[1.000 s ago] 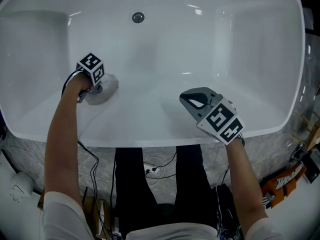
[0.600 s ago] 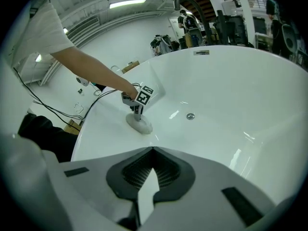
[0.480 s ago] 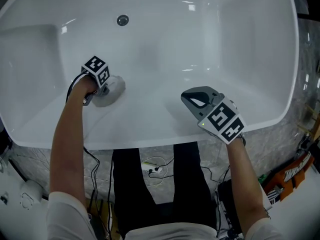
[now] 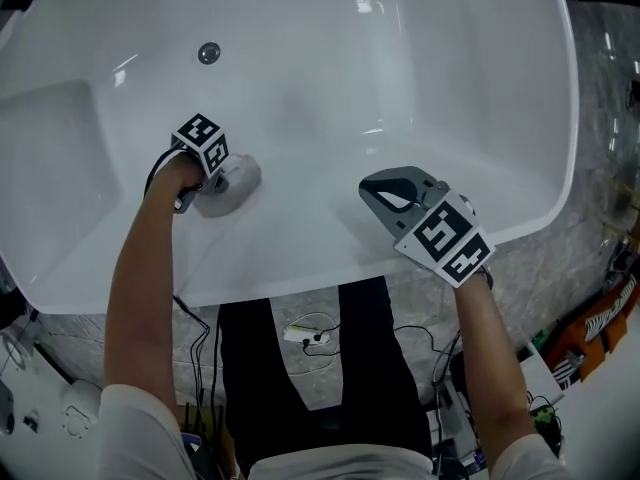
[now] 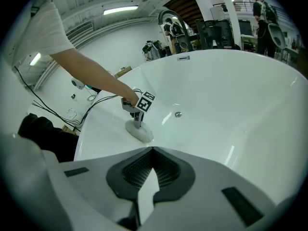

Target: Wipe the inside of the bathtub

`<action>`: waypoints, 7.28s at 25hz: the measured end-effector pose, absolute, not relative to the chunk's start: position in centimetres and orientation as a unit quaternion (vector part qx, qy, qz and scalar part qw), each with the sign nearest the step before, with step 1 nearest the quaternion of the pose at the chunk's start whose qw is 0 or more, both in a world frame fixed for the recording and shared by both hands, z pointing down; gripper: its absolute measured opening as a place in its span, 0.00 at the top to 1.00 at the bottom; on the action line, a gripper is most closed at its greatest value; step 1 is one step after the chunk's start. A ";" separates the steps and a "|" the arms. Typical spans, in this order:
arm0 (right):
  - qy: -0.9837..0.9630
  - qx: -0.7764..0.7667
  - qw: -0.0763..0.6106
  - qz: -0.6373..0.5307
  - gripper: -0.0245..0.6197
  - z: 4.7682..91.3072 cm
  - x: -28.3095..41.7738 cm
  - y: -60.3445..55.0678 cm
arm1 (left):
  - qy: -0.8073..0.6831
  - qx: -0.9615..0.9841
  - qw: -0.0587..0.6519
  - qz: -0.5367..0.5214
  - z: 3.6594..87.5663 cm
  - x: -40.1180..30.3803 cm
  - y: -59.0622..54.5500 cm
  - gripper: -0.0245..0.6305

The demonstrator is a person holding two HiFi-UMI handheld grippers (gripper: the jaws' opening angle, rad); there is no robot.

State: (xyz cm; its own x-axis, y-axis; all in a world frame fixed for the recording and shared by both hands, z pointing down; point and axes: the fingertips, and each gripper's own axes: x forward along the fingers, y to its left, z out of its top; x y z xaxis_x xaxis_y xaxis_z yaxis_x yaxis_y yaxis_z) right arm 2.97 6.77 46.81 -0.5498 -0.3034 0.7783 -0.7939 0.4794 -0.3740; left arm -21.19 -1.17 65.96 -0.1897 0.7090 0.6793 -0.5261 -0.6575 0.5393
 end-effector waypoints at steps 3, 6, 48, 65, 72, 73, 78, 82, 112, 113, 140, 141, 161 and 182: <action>-0.792 0.356 0.326 0.374 0.96 46.4 4.5 7.2 | 0.100 0.495 0.398 0.766 66.1 -19.3 -0.6 0.81; -0.788 0.368 0.325 0.372 0.96 46.2 6.2 7.7 | 0.104 0.497 0.394 0.766 66.4 -17.3 0.1 0.81; -0.754 0.369 0.401 0.367 0.96 55.3 26.2 12.7 | 0.213 0.573 0.331 0.719 69.5 13.6 11.6 0.81; -0.738 0.365 0.444 0.354 0.96 55.8 28.9 13.6 | 0.225 0.609 0.367 0.667 62.5 19.8 15.2 0.81; -0.741 0.368 0.445 0.344 0.96 55.8 28.9 13.7 | 0.220 0.631 0.365 0.648 59.0 19.5 16.0 0.81; -0.744 0.364 0.445 0.341 0.96 55.6 28.6 13.8 | 0.222 0.633 0.362 0.647 58.6 19.2 16.1 0.81; -0.751 0.348 0.453 0.331 0.96 54.7 28.1 14.2 | 0.238 0.635 0.353 0.645 57.1 18.4 16.2 0.81; -0.749 0.351 0.457 0.327 0.96 54.3 28.3 14.1 | 0.240 0.633 0.351 0.647 56.6 17.7 15.9 0.81; -0.784 0.284 0.459 0.306 0.96 52.7 15.4 8.7 | 0.158 0.573 0.388 0.704 57.2 -1.6 8.4 0.81; -0.786 0.279 0.460 0.304 0.96 52.7 14.7 8.5 | 0.153 0.572 0.391 0.705 57.1 -2.4 8.1 0.81; -0.809 0.182 0.490 0.271 0.96 51.6 -4.0 3.7 | 0.044 0.559 0.446 0.697 55.8 -25.6 0.0 0.81; -0.809 0.179 0.491 0.270 0.96 51.7 -4.5 3.4 | 0.044 0.557 0.446 0.699 55.9 -26.2 -0.3 0.81; -0.816 0.130 0.501 0.255 0.96 53.4 -17.8 -1.3 | 0.004 0.531 0.432 0.729 56.8 -44.9 -7.8 0.81; -0.835 0.099 0.491 0.228 0.96 55.7 -29.4 -4.8 | -0.061 0.485 0.371 0.789 59.5 -65.8 -16.1 0.81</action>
